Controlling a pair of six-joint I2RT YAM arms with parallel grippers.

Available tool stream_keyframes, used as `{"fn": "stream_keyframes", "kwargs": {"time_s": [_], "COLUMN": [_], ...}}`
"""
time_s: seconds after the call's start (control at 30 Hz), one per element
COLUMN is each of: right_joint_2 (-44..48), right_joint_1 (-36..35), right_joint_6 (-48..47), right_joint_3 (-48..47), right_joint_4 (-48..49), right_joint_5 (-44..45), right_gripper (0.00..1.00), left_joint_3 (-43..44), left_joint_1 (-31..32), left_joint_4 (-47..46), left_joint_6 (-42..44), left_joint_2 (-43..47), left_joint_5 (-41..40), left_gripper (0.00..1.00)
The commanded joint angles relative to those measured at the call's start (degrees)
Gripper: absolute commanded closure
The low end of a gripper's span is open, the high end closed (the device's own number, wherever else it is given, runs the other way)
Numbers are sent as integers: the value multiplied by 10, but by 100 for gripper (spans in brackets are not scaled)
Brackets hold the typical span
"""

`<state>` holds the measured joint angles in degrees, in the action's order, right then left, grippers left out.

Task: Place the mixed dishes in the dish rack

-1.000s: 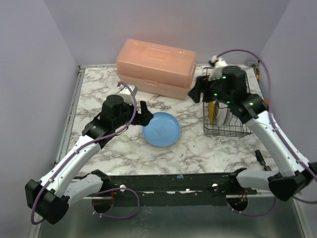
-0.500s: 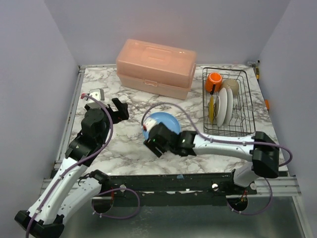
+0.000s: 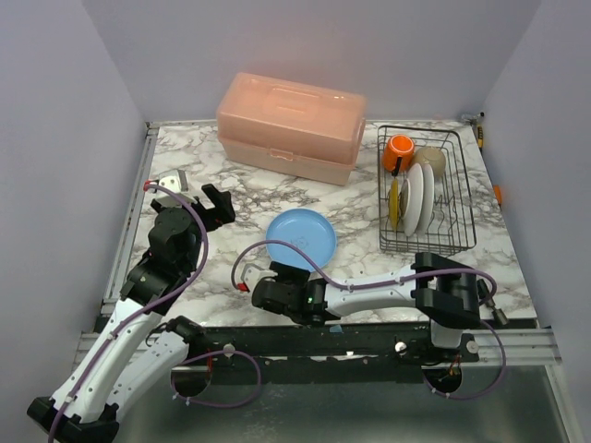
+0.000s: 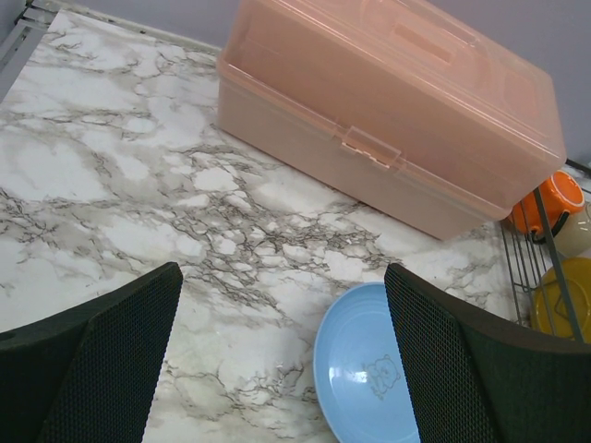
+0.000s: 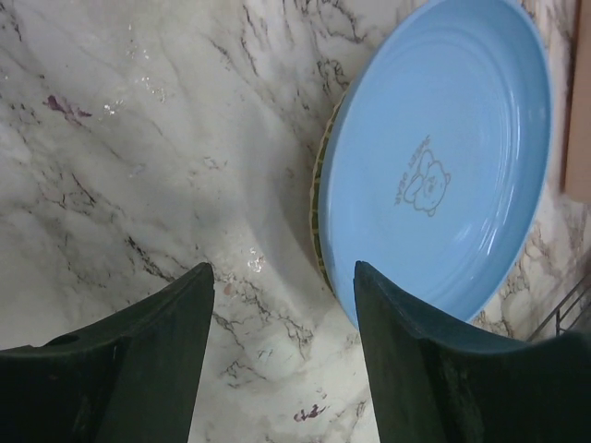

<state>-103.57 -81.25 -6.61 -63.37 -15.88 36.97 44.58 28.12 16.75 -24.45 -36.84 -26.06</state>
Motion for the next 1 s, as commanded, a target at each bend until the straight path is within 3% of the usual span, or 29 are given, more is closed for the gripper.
{"fn": "stream_keyframes", "kwargs": {"time_s": [0.0,0.37,0.6,0.8,0.97], "right_joint_2": [-5,-5,-21,-34,-30], "right_joint_1": [2,46,62,65,65], "right_joint_6": [-25,2,17,22,26], "right_joint_3": [-7,17,18,8,-4], "right_joint_4": [45,99,89,88,74], "right_joint_5": [33,-47,-79,-99,-95], "right_gripper": [36,43,58,61,78], "left_joint_3": [-2,-1,0,1,1], "left_joint_1": [-3,-3,-3,-3,-3], "left_joint_4": [-10,-9,-8,-9,-15], "left_joint_6": [-3,-4,-4,-4,3], "left_joint_2": [2,-6,-7,-9,-19], "left_joint_5": [-11,-7,-5,-1,21], "left_gripper": [9,9,9,9,8]}}
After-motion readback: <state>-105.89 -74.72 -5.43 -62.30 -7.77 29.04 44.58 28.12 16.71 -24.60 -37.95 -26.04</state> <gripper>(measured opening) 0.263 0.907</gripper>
